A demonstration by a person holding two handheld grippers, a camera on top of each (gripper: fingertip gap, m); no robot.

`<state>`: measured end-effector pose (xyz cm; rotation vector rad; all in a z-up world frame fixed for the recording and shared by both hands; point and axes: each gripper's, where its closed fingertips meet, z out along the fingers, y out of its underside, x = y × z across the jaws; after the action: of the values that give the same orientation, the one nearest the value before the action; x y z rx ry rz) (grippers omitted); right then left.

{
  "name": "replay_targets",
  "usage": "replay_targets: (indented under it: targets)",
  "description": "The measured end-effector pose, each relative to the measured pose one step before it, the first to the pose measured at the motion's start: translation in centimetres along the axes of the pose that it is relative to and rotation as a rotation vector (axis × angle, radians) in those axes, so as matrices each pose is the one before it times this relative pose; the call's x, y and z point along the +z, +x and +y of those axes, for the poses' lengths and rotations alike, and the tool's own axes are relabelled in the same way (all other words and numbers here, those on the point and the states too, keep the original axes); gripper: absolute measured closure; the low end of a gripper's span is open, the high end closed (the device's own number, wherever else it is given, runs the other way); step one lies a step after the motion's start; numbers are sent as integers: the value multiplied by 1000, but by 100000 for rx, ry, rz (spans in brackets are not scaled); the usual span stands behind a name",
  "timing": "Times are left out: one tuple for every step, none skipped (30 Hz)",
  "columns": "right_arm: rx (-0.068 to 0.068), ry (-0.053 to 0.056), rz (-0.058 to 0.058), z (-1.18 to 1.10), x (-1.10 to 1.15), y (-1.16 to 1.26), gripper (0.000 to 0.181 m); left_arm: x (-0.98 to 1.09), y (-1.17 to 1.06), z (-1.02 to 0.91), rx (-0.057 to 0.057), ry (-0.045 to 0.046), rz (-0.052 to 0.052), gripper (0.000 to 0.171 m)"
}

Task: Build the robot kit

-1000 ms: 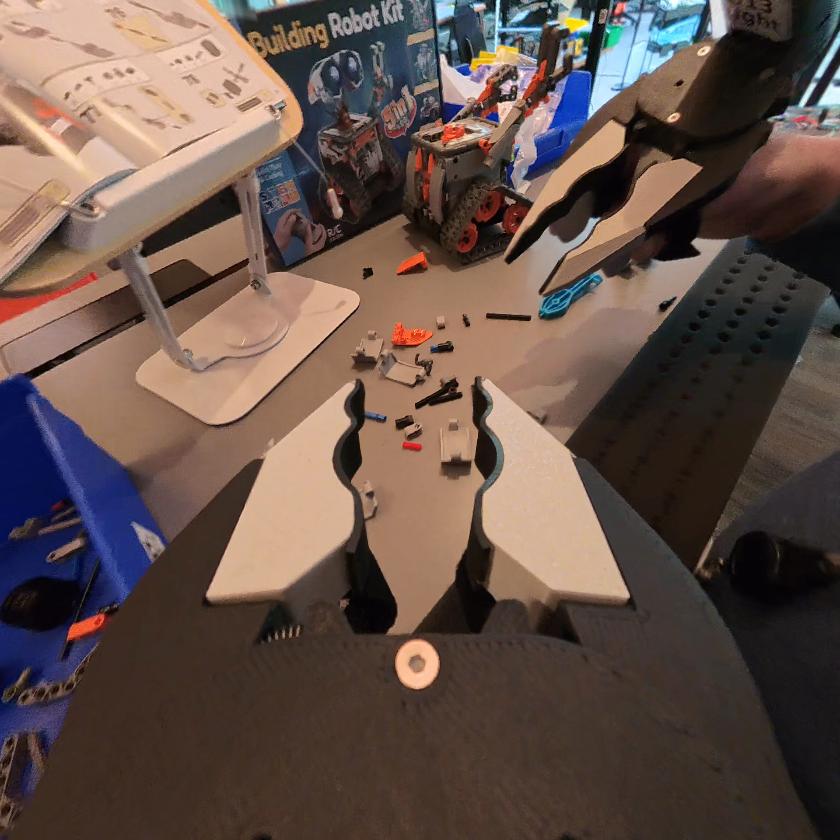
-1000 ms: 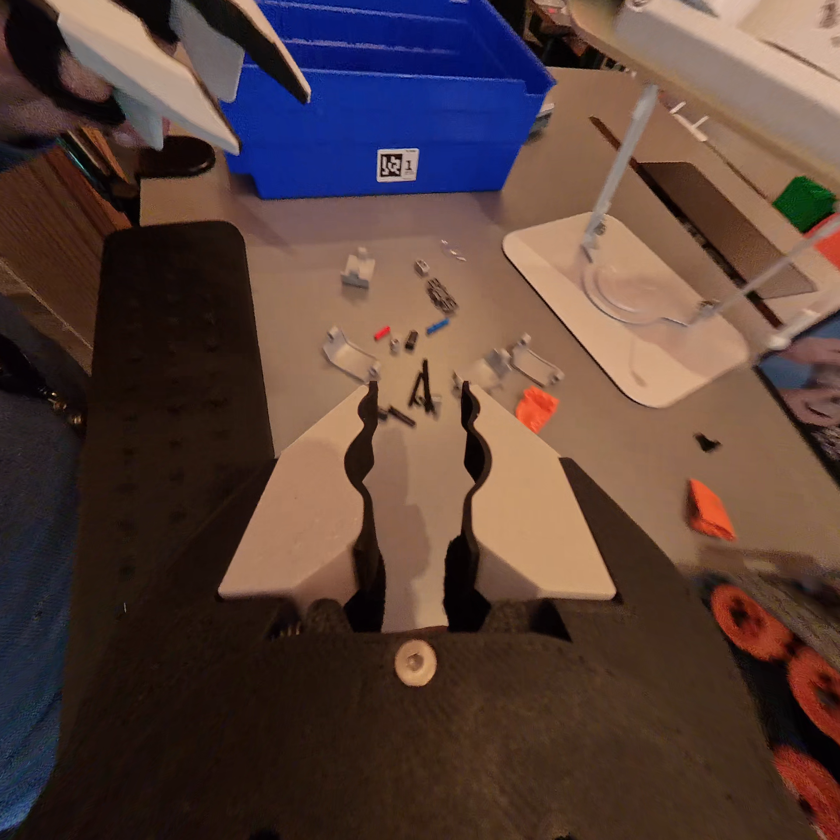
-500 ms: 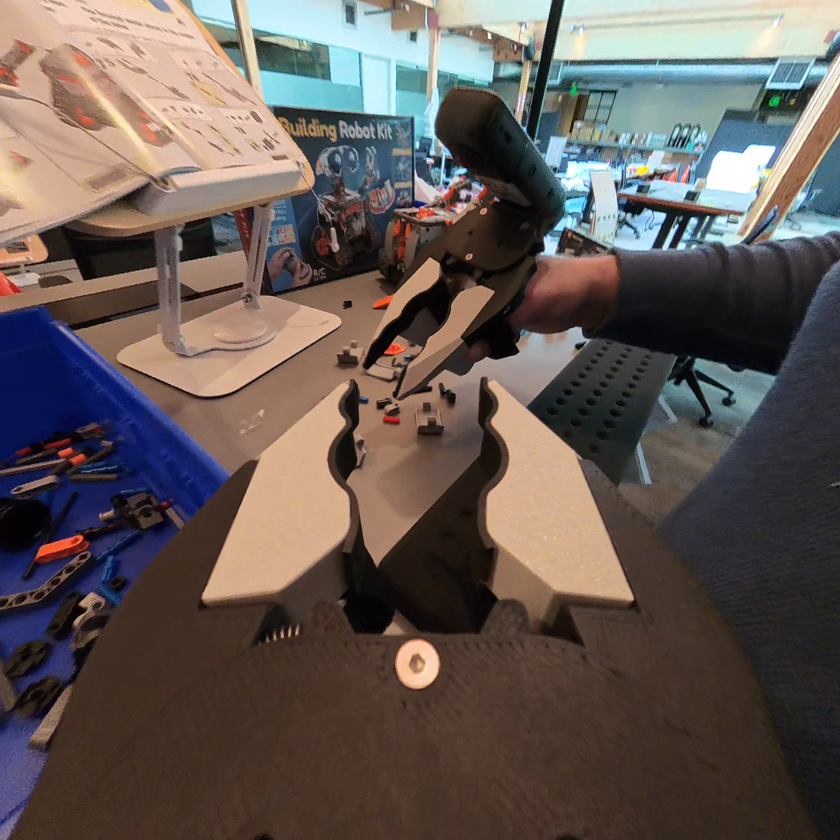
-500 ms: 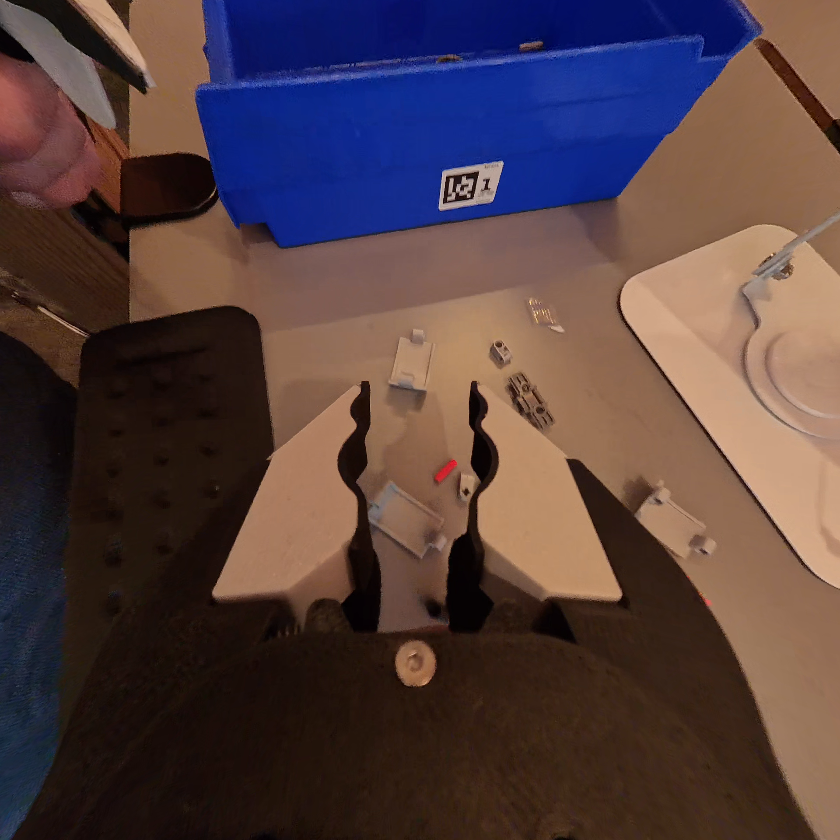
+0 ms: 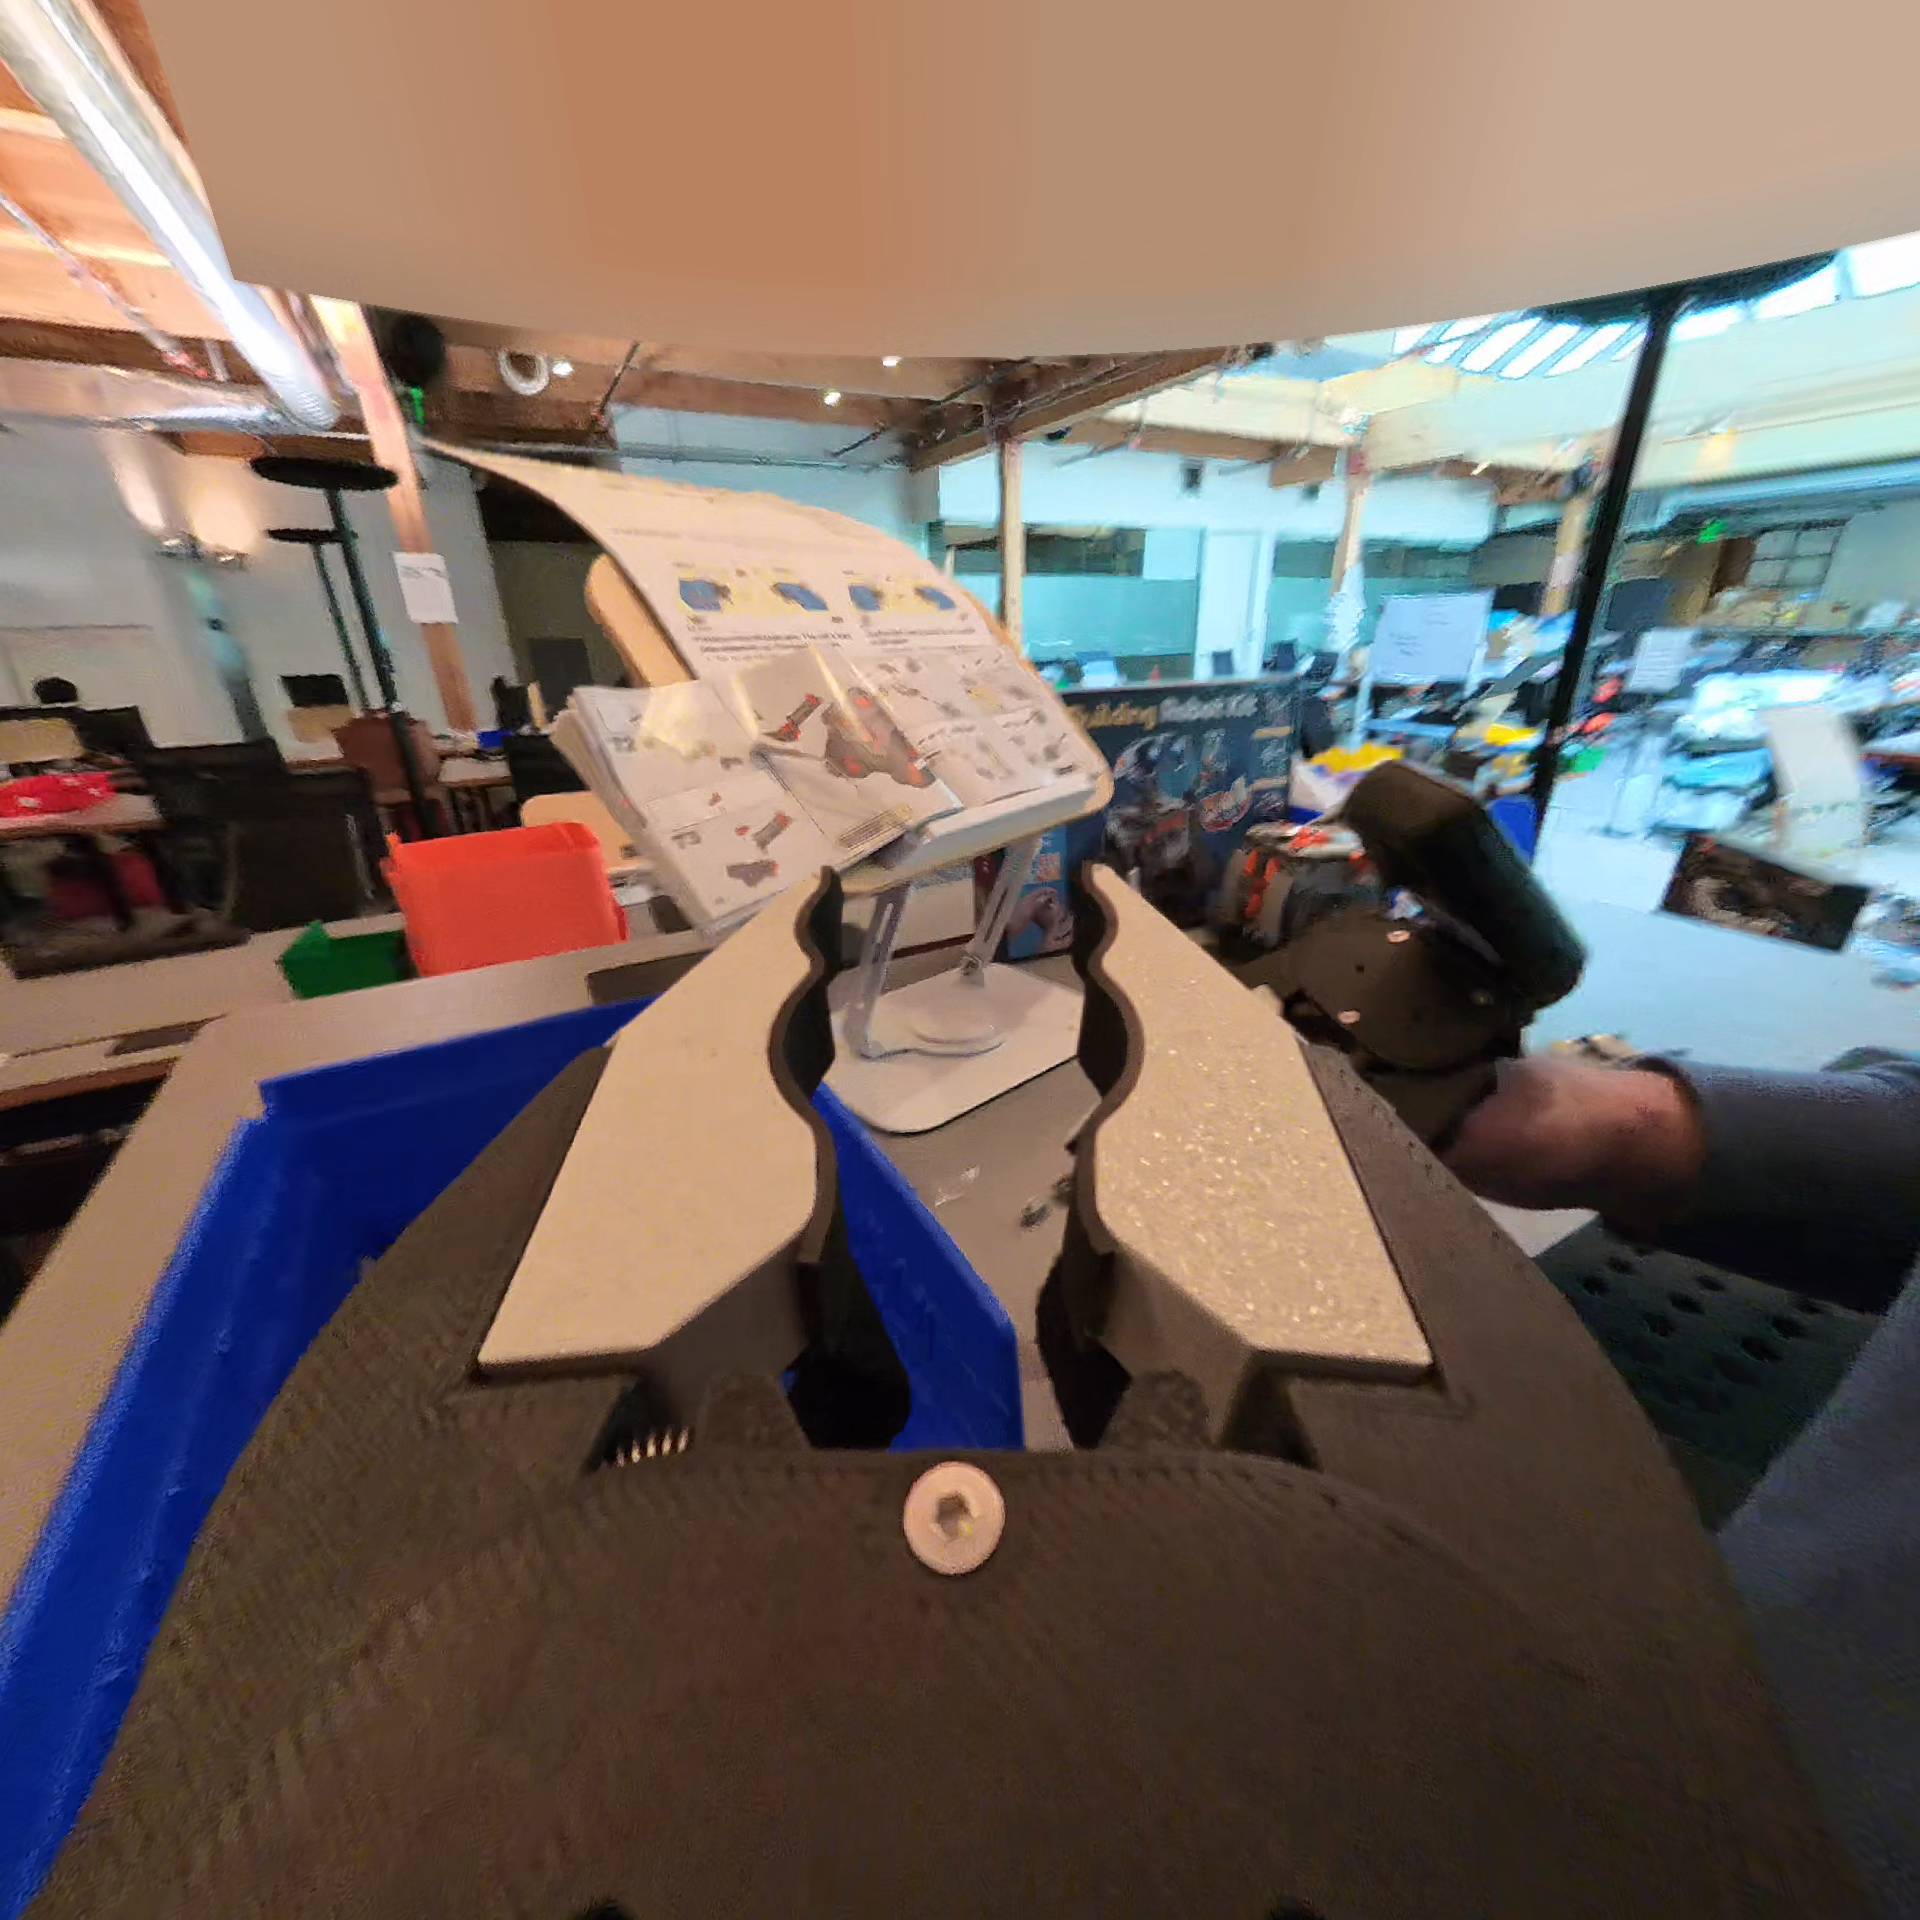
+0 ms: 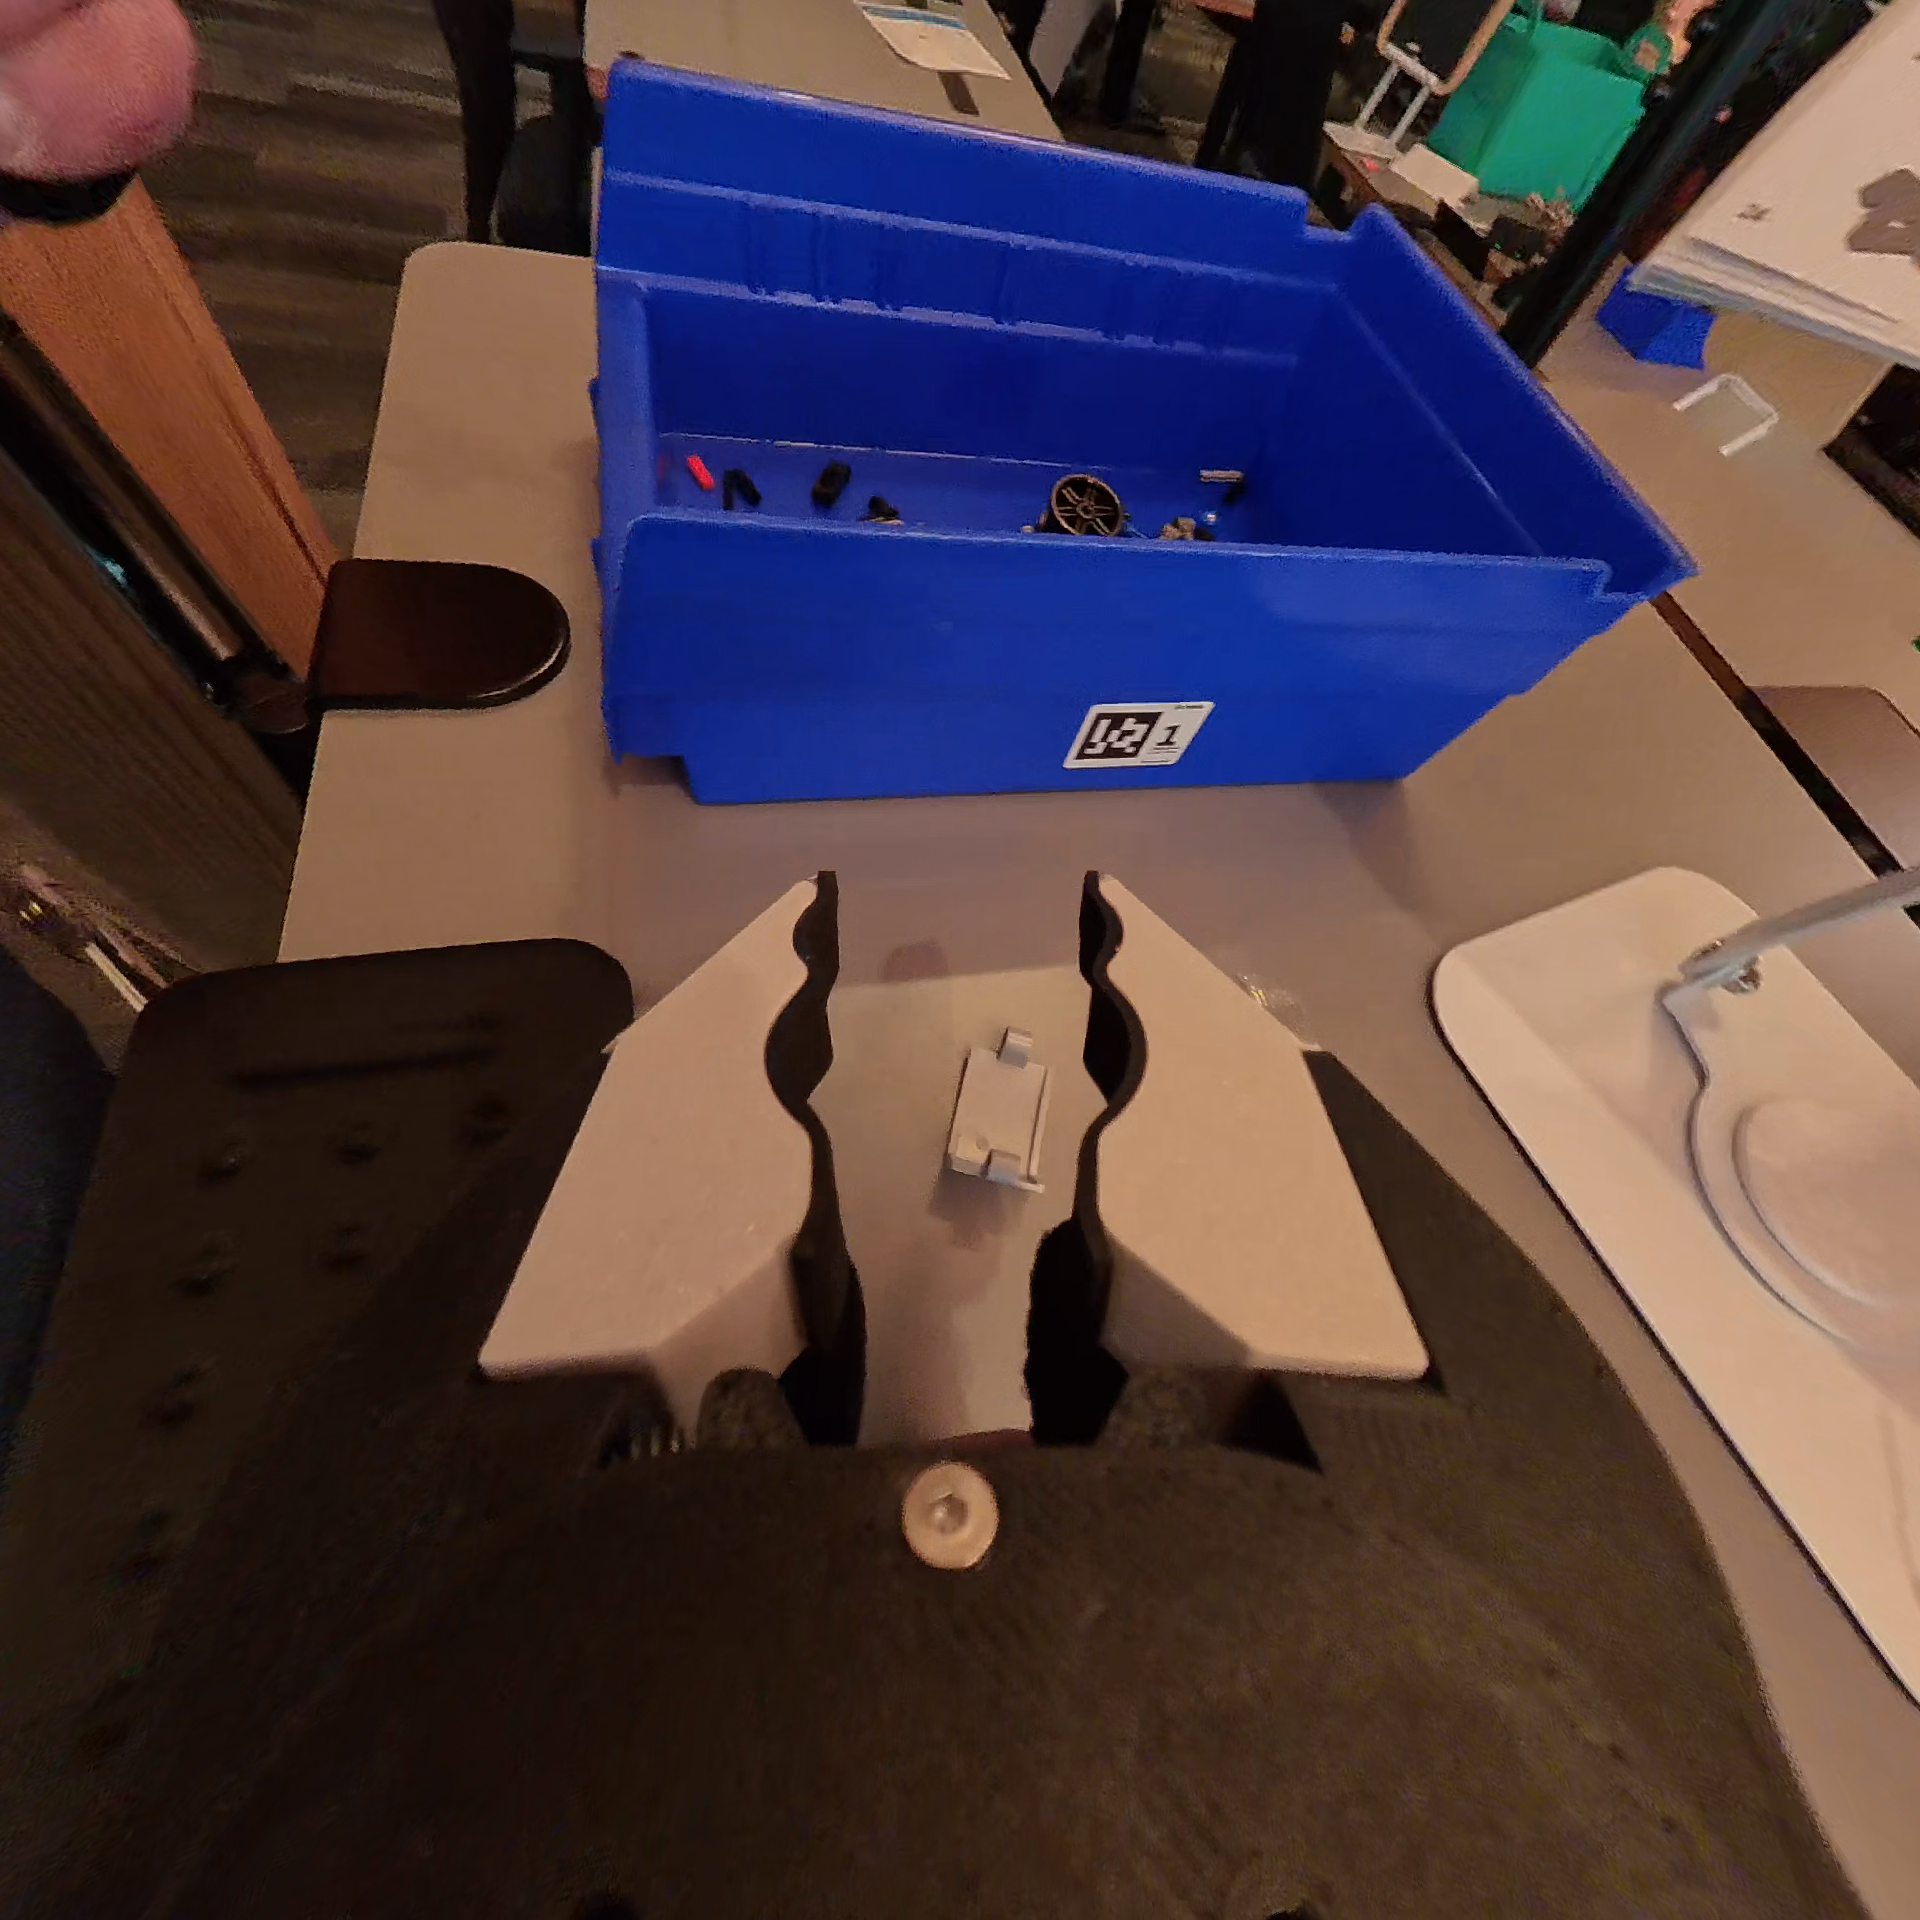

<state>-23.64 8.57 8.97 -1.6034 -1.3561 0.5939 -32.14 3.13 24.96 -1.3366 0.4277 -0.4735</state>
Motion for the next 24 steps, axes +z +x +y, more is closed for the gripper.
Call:
replay_targets:
  targets:
    - [-1301,396,-1099,143,126,-233,135,223,-542,402,2923,-4078,-4090,128]
    - [-1248,417,-460,177,11,-99,135,166,-743,428,2686,-3606,-4474,127]
    - [-1040,1005,-144,135,-113,-62,135,113,-734,4,1272,-1334,-3668,128]
    - [-760,1469,-167,72,-168,-103,135,116,-911,-399,569,-466,-3893,130]
    - [-537,1503,468,56,-189,-3,135,221,-1345,-828,1708,-466,-5685,129]
    - [37,1510,295,43,-145,-9,136,348,-1496,-1352,2379,951,-6047,127]
    - [1169,1304,-826,87,-79,-147,136,586,-1551,-1734,2657,2562,-5367,129]
    - [1933,916,-1244,158,15,-216,135,1057,-1874,-1474,3026,1015,-5651,130]
    - [1660,491,-1270,180,64,-251,133,1605,-2208,-808,3418,-2566,-5602,128]
    - [1274,-147,-1549,199,69,-280,132,1890,-2643,-510,1627,-3543,-5917,123]
    - [1106,-240,-1449,139,48,-263,130,2111,-2741,-519,-502,-1534,-4374,124]
    - [588,711,-531,-9,-17,-143,130,2401,-2961,122,-1560,-3642,-3731,122]
    - [117,1051,-117,-38,-45,-70,130,2632,-3156,648,-2321,-5721,-3078,120]
    - [122,-39,-454,141,16,-61,130,2759,-3167,884,-2167,-5024,-1991,119]
    - [40,-1007,-94,323,38,53,130,2773,-3316,1449,-2545,-6349,-1814,118]
    - [224,-511,333,268,-15,163,129,2753,-2981,1722,-3617,-6325,998,114]
    - [1127,415,400,112,-77,237,130,2659,-3189,2085,-2843,-6773,449,113]
    - [1626,616,741,55,-54,333,130,2627,-3548,2669,-210,-8351,-1902,114]
    - [1250,547,1032,9,6,386,131,2759,-3087,3407,-2400,-10583,-94,112]
    - [413,174,574,39,19,258,133,2819,-2327,3578,-5190,-10873,3673,108]
    - [-109,58,1354,89,26,285,137,2730,-2696,3718,-1042,-10346,777,108]
    - [-30,61,1764,121,26,326,138,2789,-2982,4021,1653,-10715,-2710,106]
    - [70,-754,1054,192,71,198,139,3033,-2086,4094,20,-10834,880,104]
    - [-233,-796,1971,174,58,316,140,3121,-1950,4047,-820,-11997,463,98]
